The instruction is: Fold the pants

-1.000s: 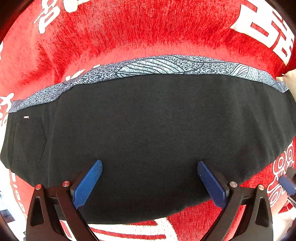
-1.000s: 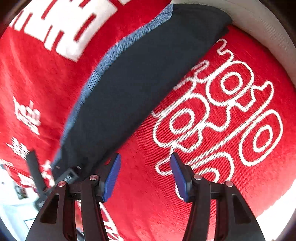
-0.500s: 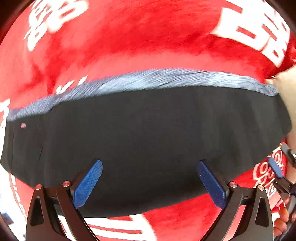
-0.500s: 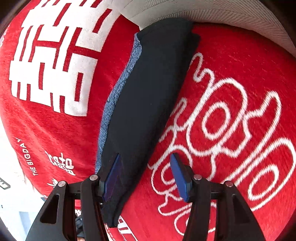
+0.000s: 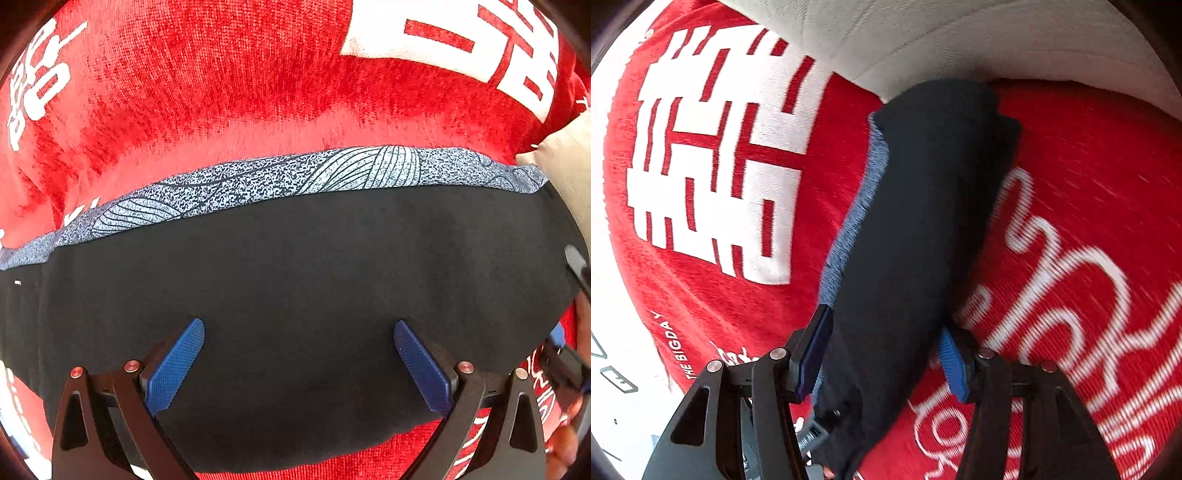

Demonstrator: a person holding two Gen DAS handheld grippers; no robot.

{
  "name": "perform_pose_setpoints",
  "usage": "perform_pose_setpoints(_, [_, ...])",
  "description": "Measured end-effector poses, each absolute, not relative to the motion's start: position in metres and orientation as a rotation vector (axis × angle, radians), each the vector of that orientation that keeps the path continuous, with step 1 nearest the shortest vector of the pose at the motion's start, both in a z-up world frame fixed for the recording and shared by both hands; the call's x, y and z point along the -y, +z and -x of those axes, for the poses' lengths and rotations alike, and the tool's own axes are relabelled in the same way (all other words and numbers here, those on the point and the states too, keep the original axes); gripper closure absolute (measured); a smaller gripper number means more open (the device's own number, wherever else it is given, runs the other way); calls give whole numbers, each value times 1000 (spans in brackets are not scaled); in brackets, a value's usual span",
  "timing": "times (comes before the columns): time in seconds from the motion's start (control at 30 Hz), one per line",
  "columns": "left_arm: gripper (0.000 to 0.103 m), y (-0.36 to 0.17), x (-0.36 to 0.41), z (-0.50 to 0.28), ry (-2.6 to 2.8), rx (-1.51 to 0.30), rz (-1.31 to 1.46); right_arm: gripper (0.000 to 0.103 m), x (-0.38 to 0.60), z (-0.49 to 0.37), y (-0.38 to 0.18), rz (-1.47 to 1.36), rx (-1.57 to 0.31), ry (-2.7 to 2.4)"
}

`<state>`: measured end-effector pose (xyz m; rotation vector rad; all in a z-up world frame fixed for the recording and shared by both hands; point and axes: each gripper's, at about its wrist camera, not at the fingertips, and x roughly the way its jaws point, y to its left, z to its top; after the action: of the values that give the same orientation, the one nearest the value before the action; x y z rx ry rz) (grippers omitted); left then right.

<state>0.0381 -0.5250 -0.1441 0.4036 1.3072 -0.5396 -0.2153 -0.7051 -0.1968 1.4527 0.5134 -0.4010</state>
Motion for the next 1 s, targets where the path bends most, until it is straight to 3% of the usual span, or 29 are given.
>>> perform_pose_setpoints(0.13, [0,-143,526,-35,-550,-1309,-414,43,710,206,-197,-1464,-524,-386])
perform_pose_setpoints(0.17, [0,-141,524,-36,-546,-1309,-418,54,712,205,-198,-1482,-542,-392])
perform_pose_setpoints(0.2, [0,-137,526,-36,-540,-1303,-419,76,714,204,-199,-1496,-570,-408])
perform_pose_setpoints(0.23, [0,-133,526,-35,-539,-1288,-417,86,716,203,-200,-1503,-609,-432])
perform_pose_setpoints(0.3, [0,-119,519,-37,-554,-1259,-405,89,717,204,-196,-1487,-638,-442])
perform_pose_setpoints(0.47, [0,-138,518,-40,-549,-1287,-406,91,707,186,-151,-1262,-702,-437])
perform_pose_setpoints(0.57, [0,-137,513,-29,-569,-1172,-412,92,687,163,-118,-1053,-764,-410])
perform_pose_setpoints(0.8, [0,-138,502,-31,-603,-1141,-380,92,629,117,-71,-673,-847,-320])
perform_pose_setpoints(1.0, [0,-118,459,-60,-620,-1241,-280,93,583,92,-51,-479,-898,-254])
